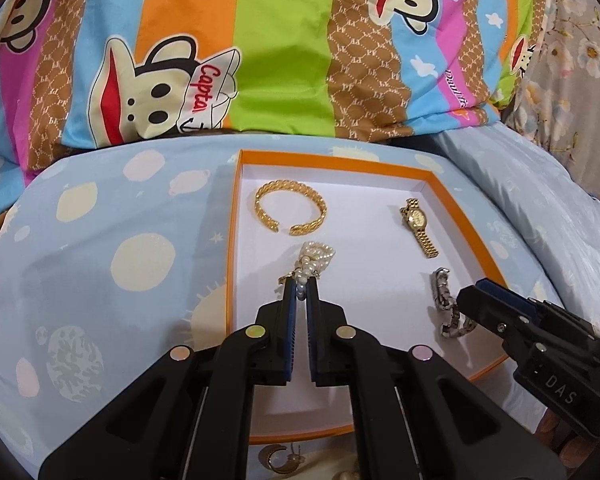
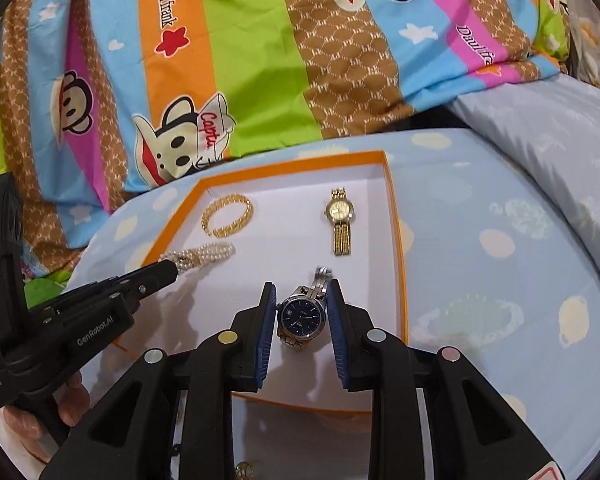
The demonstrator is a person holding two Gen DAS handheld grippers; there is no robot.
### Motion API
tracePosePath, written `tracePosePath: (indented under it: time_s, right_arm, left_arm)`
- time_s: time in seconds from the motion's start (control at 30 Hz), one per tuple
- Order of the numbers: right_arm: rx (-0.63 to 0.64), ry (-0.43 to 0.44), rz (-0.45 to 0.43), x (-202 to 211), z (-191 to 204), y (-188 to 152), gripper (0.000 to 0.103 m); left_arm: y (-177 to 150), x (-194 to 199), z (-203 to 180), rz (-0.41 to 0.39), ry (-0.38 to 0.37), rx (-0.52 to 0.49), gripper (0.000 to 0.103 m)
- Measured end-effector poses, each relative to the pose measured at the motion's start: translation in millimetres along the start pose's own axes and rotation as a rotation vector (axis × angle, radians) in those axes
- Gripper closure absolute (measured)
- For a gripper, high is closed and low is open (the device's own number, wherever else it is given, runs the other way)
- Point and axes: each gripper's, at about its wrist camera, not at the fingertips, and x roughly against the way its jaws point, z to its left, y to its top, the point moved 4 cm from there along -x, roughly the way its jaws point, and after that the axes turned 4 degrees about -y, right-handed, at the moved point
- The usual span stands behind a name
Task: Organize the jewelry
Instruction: 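Lower pearl bracelet into the box with left gripper while right gripper places the silver watch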
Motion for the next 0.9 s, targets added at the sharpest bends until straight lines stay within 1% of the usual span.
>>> tracePosePath:
  time_s: [0.1,0.13,0.2,0.27,0.3,0.33,0.47,0.57,0.63,0.77,0.83,0.9]
  right_arm:
    - [0.006,-0.011,-0.015,4.5,0.5,-1.5,0.076]
    - [0.006,-0.013,-0.023,7.0,0.5,-1.6,0.071]
    - [-0.002,-0.016,-0.042,13.1,-1.1,-1.6,0.064]
    - [-0.013,-0.015,-0.059,19.8,-3.4,-1.5,0.062]
    - [-0.017,-0.018,-0.066,23.8,-4.7,-2.0,0.061]
    - [-0.021,-0.019,-0.072,27.6,-5.7,-2.5,0.06]
    - [-0.039,-0.03,-0.11,53.3,-12.3,-12.3,0.053]
    - [-0.04,-0.043,-0.118,72.1,-17.4,-29.8,0.051]
    - [-0.047,-0.046,-0.108,81.6,-20.7,-45.2,0.051]
    - [-0.06,-0.046,-0.073,89.9,-21.9,-73.0,0.051]
    - [-0.052,-0.051,-0.047,91.2,-17.9,-87.7,0.051]
    - [-0.05,-0.035,-0.026,92.6,-12.5,-97.8,0.051]
  left_arm:
    - [-1.6,-1.1,3.4,0.001,0.0,0.016,0.097]
    - [-2.1,-0.1,4.2,-0.006,0.003,0.019,0.095]
    - [-2.5,4.1,3.7,-0.029,0.014,0.013,0.083]
    - [-2.5,8.0,1.6,-0.041,0.009,0.008,0.079]
    - [-2.8,10.6,0.9,-0.05,0.019,0.007,0.07]
    - [-3.7,14.5,1.0,-0.06,0.038,0.006,0.065]
    - [-10.8,36.6,1.0,-0.088,0.023,0.017,0.063]
    - [-23.9,56.9,3.2,-0.104,0.027,0.018,0.058]
    - [-36.7,68.7,4.7,-0.104,0.026,0.017,0.057]
    - [-68.2,82.1,7.3,-0.072,0.056,0.004,0.056]
    - [-82.4,85.9,9.1,-0.05,0.062,0.009,0.056]
    - [-92.0,88.7,10.4,-0.031,0.062,0.018,0.056]
